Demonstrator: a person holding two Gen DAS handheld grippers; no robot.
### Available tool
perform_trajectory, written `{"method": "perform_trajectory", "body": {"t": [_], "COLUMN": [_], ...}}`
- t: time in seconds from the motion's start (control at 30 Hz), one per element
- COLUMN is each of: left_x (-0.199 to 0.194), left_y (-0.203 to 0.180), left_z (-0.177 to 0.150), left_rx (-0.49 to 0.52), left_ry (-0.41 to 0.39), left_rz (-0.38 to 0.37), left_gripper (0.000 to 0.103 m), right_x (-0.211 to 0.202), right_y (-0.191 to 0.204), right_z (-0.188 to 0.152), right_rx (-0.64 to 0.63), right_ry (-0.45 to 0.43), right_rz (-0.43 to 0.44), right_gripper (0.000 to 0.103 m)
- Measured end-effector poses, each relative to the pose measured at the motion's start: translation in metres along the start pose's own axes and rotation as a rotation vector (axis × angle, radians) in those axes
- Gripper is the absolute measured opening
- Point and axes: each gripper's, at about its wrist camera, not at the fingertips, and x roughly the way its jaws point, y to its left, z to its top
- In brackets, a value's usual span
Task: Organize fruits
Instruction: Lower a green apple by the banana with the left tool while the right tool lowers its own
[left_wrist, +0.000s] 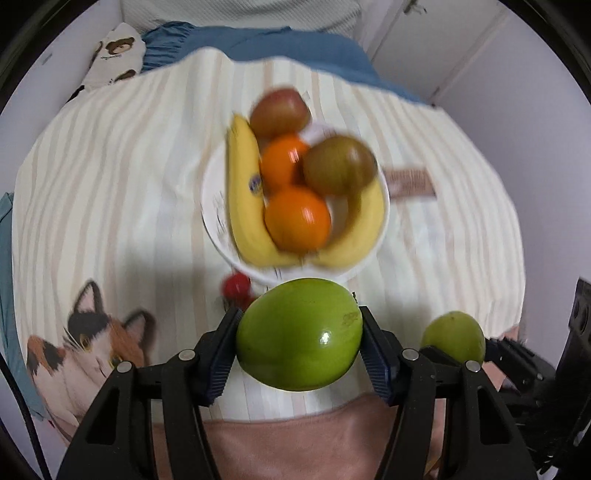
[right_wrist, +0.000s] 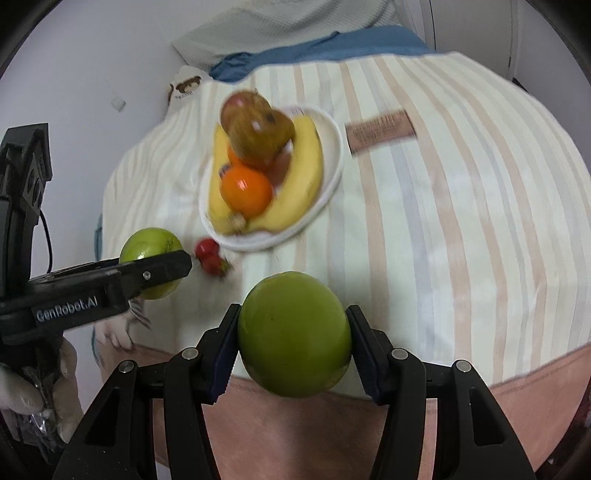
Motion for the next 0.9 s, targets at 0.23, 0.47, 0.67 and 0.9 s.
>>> {"method": "perform_trajectory", "body": {"t": [0.23,0.47,0.67,0.9], "left_x": [0.020,0.063,0.085,0.103], "left_y": [0.032,0.058,0.065,0.067], "left_z": [0.037,0.074,0.091,0.097], "left_rx": [-0.030,-0.058,-0.054,-0.020], "left_ry": [-0.022,0.011,0.025,0.041], "left_rz": [0.041,0.048,0.039,0.045], "left_gripper": [0.059,0.059,0.059,0.059], "right_x": [-0.009,0.012,0.059,0.115], "right_y": [0.007,0.013,0.021,0.034], "right_z": [0.067,0.154,0.213,0.234], "right_rx": [0.022,0.023,-0.029,-0.133], "right_ry": [-0.084,-0.117,-0.061,0.058], "right_rz": [0.036,0.033,0.026,0.020], "right_gripper": [0.059,0.059,0.059,0.059]}}
